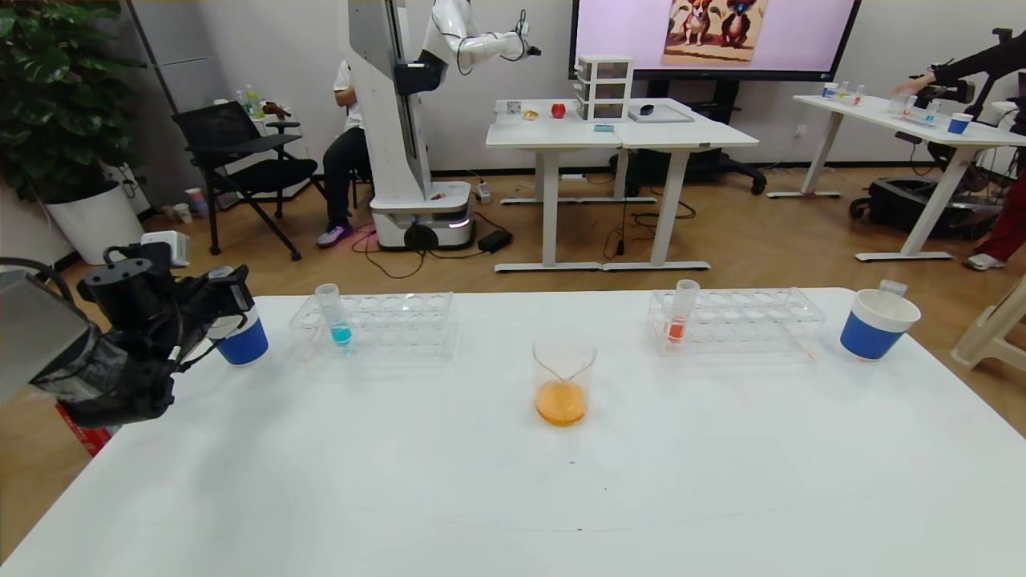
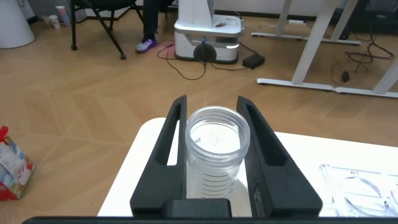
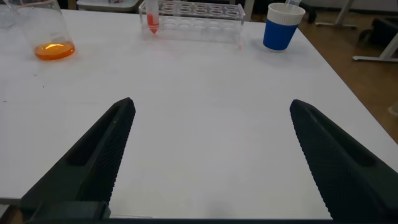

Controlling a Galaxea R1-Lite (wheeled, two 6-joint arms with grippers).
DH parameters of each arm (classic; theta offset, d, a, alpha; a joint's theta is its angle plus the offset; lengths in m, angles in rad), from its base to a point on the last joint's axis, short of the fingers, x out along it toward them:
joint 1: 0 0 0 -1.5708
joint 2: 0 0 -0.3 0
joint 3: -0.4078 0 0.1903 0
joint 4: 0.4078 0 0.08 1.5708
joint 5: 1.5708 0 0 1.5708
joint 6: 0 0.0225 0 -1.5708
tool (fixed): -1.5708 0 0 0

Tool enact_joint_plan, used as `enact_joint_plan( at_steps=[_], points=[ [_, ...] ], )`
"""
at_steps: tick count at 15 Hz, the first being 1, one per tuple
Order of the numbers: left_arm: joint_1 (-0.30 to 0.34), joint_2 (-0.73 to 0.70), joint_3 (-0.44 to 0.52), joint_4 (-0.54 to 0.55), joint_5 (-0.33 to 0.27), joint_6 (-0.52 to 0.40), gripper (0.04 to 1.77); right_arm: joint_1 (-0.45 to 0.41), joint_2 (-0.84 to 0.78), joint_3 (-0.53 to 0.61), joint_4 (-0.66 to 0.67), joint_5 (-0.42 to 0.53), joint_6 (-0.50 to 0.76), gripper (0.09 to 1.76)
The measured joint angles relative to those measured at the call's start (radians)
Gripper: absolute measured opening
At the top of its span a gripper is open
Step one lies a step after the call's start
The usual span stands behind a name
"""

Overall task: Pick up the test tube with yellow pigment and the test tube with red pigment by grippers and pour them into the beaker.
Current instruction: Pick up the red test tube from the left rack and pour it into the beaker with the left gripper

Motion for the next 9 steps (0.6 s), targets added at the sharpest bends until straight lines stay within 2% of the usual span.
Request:
enact_joint_plan(
  at_steps=[3,4,6,7,8,9],
  points=[
    [0.000,0.004,0.003,-0.006,-0.001,0.000,0.57,0.000,0.000,0.000,0.000,0.000,0.000,1.74],
    [0.000,0.004,0.004,-0.013,-0.001,0.000,0.74,0.000,0.000,0.000,0.000,0.000,0.000,1.74],
    [0.000,0.002,0.006,-0.021,-0.001,0.002,1.41,0.000,0.000,0.000,0.000,0.000,0.000,1.74],
    [0.000,-0.003,0.007,-0.021,-0.001,0.002,1.67,0.000,0.000,0.000,0.000,0.000,0.000,1.74],
    [-0.003,-0.011,0.007,-0.021,-0.001,0.002,1.75,0.000,0.000,0.000,0.000,0.000,0.000,1.74],
    [-0.008,-0.024,0.007,-0.019,0.000,0.002,1.75,0.000,0.000,0.000,0.000,0.000,0.000,1.74]
  ],
)
